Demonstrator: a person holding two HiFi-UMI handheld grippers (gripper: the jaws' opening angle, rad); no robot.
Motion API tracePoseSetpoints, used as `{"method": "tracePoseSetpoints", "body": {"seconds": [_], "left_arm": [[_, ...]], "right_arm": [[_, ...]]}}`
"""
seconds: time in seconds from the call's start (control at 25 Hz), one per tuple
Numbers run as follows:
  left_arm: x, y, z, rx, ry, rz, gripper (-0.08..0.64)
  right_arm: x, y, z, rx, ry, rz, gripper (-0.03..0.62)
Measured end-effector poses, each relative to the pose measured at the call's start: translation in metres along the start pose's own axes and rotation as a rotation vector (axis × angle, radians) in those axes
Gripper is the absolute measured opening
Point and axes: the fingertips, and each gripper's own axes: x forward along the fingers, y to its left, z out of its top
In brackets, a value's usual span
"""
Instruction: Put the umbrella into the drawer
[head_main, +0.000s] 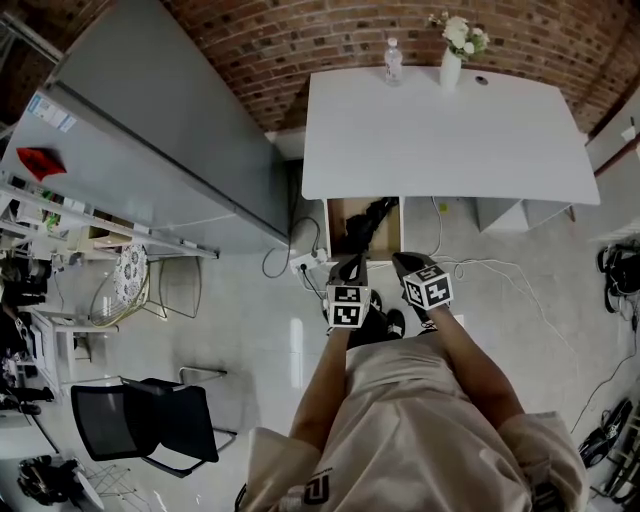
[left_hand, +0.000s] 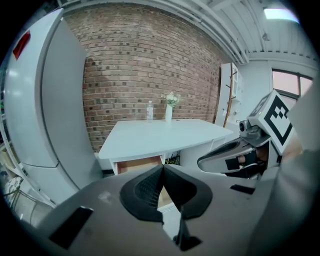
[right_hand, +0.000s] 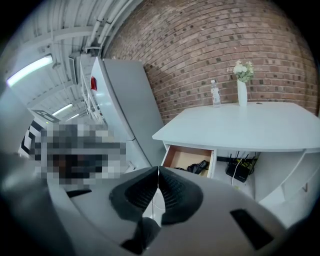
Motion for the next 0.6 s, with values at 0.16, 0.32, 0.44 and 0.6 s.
{"method": "tracePoseSetpoints", "body": {"seconds": [0.16, 0.32, 0.44, 0.6], "left_arm": [[-0.003, 0.002, 0.006, -0.029, -0.024, -0.007, 0.009], [-0.002, 0.009, -0.007, -0.037, -0.017, 0.019, 0.009], [-0.002, 0.009, -0.011, -0.041, -0.015, 0.022, 0.009], [0.000, 0.008, -0.016, -0.044, -0.004, 0.021, 0.010]], "right_arm": [[-0.003, -0.006, 0.002, 0.012, -0.003, -0.008, 0.069], [-0.003, -0.008, -0.003, 0.028, 0.002, -0.012, 0.069], [-0.004, -0.009, -0.005, 0.026, 0.002, -0.013, 0.069], [-0.005, -0.009, -0.008, 0.026, 0.008, -0.011, 0.069]]}}
